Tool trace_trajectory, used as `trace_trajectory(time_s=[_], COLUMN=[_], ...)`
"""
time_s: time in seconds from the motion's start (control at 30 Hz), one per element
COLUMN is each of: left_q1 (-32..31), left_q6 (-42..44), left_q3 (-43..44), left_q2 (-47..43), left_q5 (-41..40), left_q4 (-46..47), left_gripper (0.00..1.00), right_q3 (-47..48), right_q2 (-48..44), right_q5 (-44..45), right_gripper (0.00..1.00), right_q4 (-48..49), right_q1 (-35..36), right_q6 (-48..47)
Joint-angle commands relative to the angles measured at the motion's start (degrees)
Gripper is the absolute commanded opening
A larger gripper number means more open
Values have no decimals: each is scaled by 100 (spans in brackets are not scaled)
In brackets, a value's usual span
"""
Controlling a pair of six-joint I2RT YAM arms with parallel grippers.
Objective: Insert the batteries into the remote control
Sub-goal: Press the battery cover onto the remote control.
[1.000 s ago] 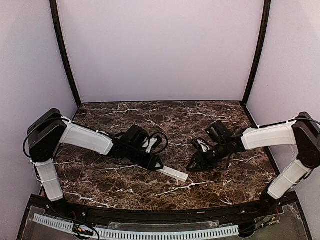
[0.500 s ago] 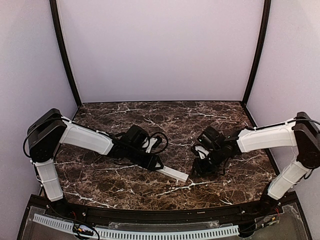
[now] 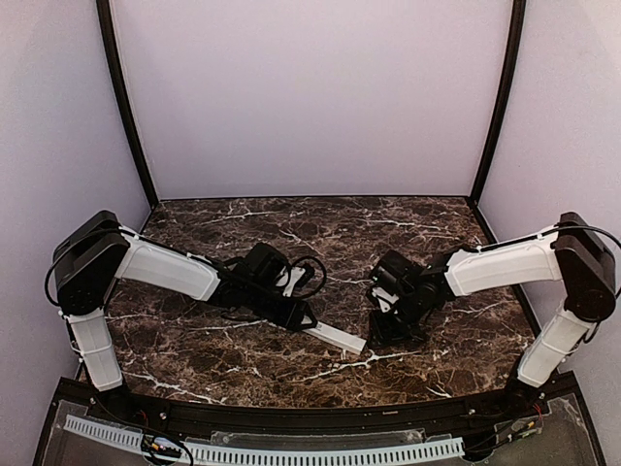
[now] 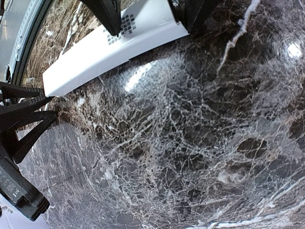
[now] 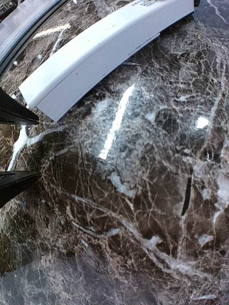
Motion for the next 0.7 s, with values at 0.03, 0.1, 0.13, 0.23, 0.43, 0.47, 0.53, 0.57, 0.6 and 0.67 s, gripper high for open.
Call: trace_trajectory(time_s=[0.03,0.1,0.13,0.23,0.43,0.47,0.53,0.57,0.6,0.67], left_q1=[-88,-89,-89,-93,-89,-89,-89,-89,-89,-89], left_q6=[-14,-50,-79,-143,-270,-279,-278,-270,-273,-276], left_q3=[-131,-135,-135,-163,-236,-240,-231,-223,-212,-201], left_q2=[117,111,105,72,11,7,-5,-6,-6,0], left_q5=[51,74,82,106,46,33,-51,-73,-100,-111], left_q4=[-486,-482,-486,-474,-528,-536,-560,-573,-589,-582], left_gripper=[44,42,42,41,41,42,42,42,42,42], right_q3=[184,204,203,208,145,110,57,42,21,-50], right_q2=[134,155,163,189,166,112,-25,-96,-147,-223], right_q5=[96,97,101,119,181,252,412,462,458,400], right_gripper=[32,32,32,33,34,34,34,34,34,34], right_q4=[-13,-16,-6,7,-128,-203,-390,-485,-545,-582], right_q1=[72,70,65,70,72,66,53,57,59,105], right_q6=[126,132,145,153,77,72,54,45,50,155])
